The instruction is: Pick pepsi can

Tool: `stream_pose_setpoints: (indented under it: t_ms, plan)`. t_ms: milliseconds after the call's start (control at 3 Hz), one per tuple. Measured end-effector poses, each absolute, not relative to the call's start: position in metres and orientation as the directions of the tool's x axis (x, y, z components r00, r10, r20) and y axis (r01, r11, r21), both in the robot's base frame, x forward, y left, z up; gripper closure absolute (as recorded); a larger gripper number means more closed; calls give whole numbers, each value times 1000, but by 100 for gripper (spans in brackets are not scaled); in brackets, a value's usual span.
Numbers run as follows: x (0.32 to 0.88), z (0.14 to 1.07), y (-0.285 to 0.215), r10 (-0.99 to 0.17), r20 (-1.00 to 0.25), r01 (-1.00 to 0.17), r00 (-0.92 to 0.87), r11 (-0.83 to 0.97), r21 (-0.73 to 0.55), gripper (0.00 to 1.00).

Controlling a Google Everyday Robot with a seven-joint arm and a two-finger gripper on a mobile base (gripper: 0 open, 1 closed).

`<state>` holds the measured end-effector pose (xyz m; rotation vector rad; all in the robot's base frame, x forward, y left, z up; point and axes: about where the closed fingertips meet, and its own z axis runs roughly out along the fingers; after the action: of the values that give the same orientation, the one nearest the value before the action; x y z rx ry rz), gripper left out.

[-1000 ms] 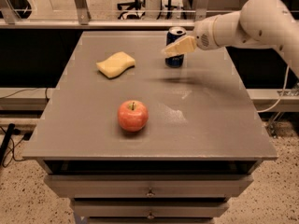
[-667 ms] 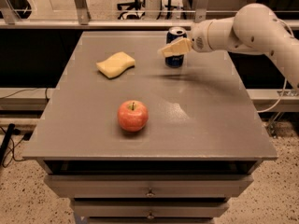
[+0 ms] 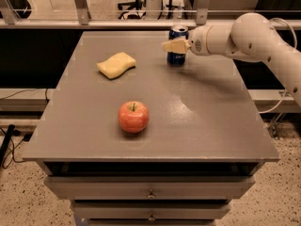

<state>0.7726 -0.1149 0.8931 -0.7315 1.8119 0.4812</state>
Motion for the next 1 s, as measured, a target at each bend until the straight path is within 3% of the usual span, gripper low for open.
stream_pose_setpoints:
  t_ms: [667,1000]
  plan:
    - [750,951,-102,-132,-971,-733,-199,678,58,88]
    - [731,981,-94,-35,-972,-774,-233,612,163,100]
